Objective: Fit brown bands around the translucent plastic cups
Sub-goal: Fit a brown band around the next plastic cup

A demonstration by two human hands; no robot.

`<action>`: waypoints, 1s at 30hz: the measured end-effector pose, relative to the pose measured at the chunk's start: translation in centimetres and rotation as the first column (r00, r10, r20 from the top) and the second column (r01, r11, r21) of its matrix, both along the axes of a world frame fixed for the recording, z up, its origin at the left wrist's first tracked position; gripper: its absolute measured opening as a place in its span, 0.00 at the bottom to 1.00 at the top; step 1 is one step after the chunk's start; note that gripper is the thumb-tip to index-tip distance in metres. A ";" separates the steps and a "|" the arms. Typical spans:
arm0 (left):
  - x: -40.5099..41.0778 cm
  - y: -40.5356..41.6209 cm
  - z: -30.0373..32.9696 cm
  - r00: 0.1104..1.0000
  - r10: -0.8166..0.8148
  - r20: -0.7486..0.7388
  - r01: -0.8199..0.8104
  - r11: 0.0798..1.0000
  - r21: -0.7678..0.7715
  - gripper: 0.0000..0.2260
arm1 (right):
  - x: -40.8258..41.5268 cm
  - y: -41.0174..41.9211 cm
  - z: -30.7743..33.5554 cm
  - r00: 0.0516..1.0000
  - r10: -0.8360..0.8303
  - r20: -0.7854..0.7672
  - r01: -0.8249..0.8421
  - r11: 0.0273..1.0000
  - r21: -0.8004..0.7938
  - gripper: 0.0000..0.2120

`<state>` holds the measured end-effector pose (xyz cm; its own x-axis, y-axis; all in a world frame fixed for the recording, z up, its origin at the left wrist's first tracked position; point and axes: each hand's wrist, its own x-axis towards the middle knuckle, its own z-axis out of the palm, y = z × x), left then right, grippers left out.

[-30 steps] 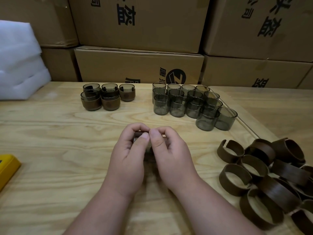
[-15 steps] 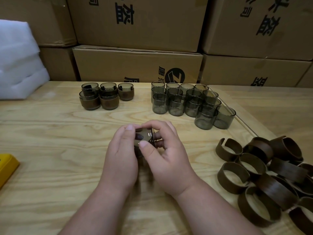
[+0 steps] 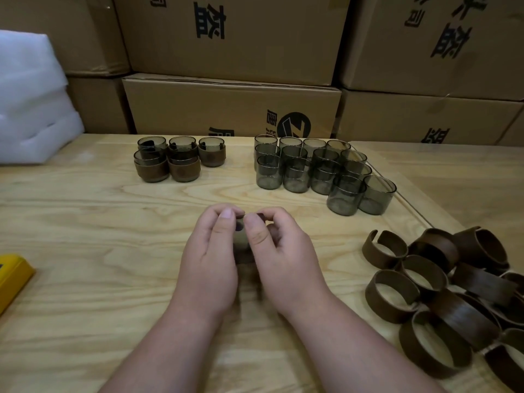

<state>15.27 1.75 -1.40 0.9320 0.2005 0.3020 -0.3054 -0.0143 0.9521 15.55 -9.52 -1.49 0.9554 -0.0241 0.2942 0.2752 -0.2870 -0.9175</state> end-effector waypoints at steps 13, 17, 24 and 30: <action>-0.1 0.2 -0.2 0.999 0.022 -0.044 -0.022 1.000 0.002 0.15 | -0.3 0.2 0.2 0.984 -0.053 0.169 0.061 0.997 -0.046 0.28; -0.2 0.3 -0.2 0.993 -0.087 -0.079 0.091 0.995 0.040 0.14 | -0.2 -0.2 0.1 0.980 -0.128 0.154 0.121 0.991 0.049 0.36; -0.3 0.5 -0.4 0.964 -0.259 -0.060 0.266 0.951 0.158 0.25 | 0.0 -0.5 0.3 0.967 -0.197 0.160 0.190 0.980 0.062 0.37; -0.3 0.4 -0.5 0.973 -0.202 -0.110 0.222 0.952 0.212 0.34 | 0.2 -0.5 0.4 0.994 -0.051 0.101 0.043 0.996 0.080 0.27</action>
<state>14.94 2.12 -1.89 0.9702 -0.0671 0.2329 -0.2412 -0.1718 0.9551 15.73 -10.04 -1.12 0.9174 -0.0952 0.3863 0.3572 -0.2308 -0.9051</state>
